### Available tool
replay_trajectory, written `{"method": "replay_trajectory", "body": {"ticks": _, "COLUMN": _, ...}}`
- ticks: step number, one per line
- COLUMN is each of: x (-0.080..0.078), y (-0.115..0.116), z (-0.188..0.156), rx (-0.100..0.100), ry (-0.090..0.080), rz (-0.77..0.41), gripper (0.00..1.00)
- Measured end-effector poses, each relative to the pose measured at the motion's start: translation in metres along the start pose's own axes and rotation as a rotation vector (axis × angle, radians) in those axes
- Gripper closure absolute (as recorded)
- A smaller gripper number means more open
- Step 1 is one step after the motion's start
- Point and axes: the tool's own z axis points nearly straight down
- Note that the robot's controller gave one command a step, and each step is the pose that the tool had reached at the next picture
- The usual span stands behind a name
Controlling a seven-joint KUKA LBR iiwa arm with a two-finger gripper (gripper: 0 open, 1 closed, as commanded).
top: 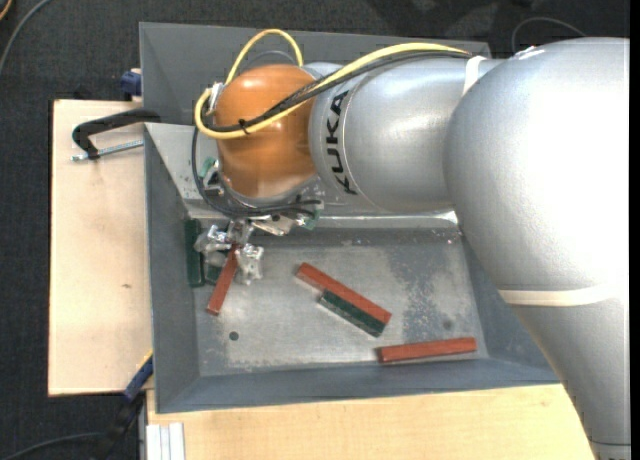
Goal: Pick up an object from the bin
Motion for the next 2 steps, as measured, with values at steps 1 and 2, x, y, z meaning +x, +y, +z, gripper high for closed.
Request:
{"method": "replay_trajectory", "body": {"ticks": 1, "x": 0.034, "y": 0.006, "z": -0.143, "rx": 0.007, "ry": -0.013, "rz": 0.037, "gripper": 1.0}}
{"method": "replay_trajectory", "body": {"ticks": 2, "x": 0.018, "y": 0.038, "z": -0.113, "rx": -0.006, "ry": -0.002, "rz": 0.101, "gripper": 1.0}}
